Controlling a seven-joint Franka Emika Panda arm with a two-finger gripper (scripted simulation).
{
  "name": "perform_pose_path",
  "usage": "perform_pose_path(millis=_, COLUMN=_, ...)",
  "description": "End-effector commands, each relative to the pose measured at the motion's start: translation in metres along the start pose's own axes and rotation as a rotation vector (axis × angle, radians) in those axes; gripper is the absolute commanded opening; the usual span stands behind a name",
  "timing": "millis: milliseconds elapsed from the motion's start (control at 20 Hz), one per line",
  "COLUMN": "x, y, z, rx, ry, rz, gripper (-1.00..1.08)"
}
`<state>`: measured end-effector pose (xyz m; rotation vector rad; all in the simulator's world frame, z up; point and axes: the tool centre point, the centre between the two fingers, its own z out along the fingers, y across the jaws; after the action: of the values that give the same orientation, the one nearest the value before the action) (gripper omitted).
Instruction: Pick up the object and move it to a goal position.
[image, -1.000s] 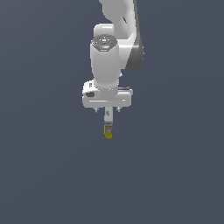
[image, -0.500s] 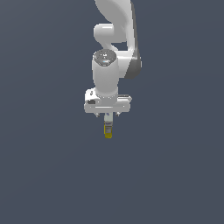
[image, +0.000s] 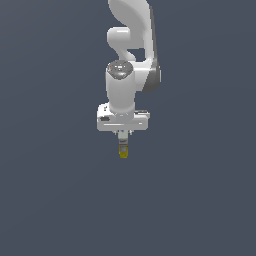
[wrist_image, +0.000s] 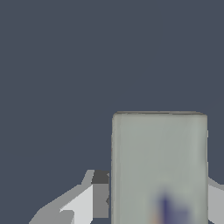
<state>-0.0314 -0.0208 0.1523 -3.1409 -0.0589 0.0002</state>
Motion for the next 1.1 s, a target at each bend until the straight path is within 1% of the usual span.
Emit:
perform_pose_path(millis=0, x=0.000, y=0.000, z=0.000, rx=0.000, ry=0.000, rz=0.000, gripper=-1.00)
perform_pose_path(millis=300, x=0.000, y=-0.001, z=-0.001, rx=0.000, ry=0.001, rz=-0.001, gripper=-1.00)
perform_pose_path(millis=550, x=-0.003, y=-0.006, z=-0.012, rx=0.000, ry=0.001, rz=-0.001, gripper=-1.00)
perform_pose_path(millis=800, x=-0.011, y=-0.018, z=-0.037, rx=-0.001, ry=0.001, rz=0.000, gripper=-1.00)
perform_pose_path(millis=1050, x=-0.021, y=-0.037, z=-0.075, rx=-0.002, ry=0.000, rz=0.000, gripper=-1.00)
